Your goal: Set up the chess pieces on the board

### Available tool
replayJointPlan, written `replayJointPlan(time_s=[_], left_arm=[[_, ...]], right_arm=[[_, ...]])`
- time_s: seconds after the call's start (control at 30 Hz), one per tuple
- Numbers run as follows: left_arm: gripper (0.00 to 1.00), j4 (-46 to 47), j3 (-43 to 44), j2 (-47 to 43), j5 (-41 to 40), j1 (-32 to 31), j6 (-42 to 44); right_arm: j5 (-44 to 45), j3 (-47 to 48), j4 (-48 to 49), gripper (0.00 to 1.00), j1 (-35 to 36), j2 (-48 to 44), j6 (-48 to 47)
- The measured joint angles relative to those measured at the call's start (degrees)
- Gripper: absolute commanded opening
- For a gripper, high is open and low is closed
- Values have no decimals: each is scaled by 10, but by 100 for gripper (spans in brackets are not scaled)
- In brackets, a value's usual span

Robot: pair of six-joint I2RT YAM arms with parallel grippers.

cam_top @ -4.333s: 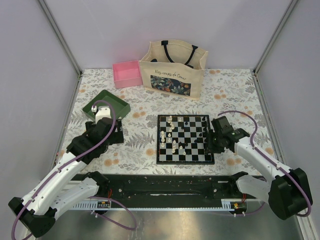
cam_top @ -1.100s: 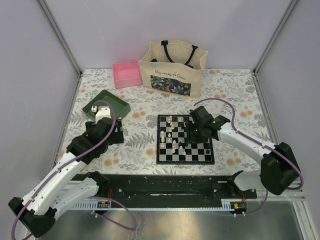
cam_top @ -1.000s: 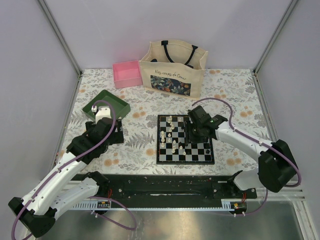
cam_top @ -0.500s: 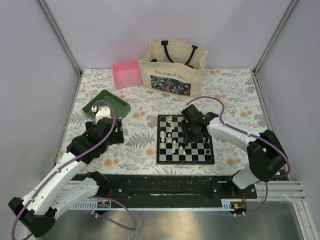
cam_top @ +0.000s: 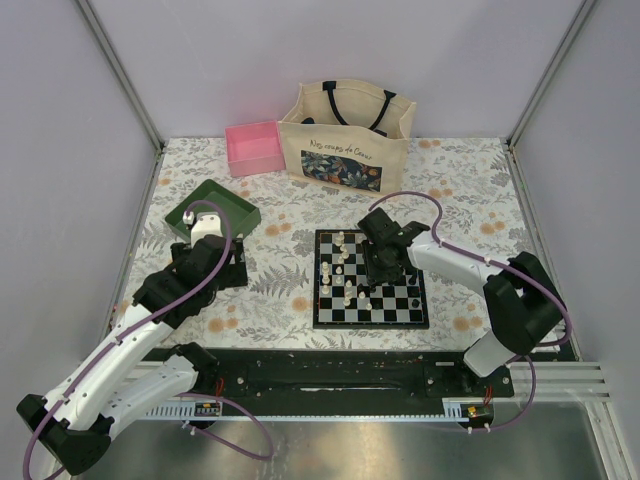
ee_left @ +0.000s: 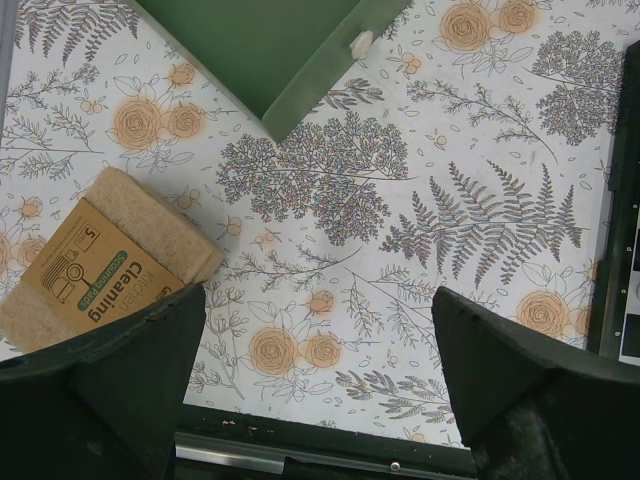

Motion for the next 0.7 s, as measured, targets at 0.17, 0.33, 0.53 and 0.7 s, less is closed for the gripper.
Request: replayJointPlan(time_s=[0.17,0.33,0.53,0.7], left_arm=[[99,0,0,0,0,0,0],[99,0,0,0,0,0,0],[99,0,0,-1,0,0,0],[99,0,0,-1,0,0,0]], right_arm=[[0,0,0,37,1,2,0],[0,0,0,35,4,9,0],[0,1,0,33,4,10,-1],[-1,1,0,35,4,10,-1]])
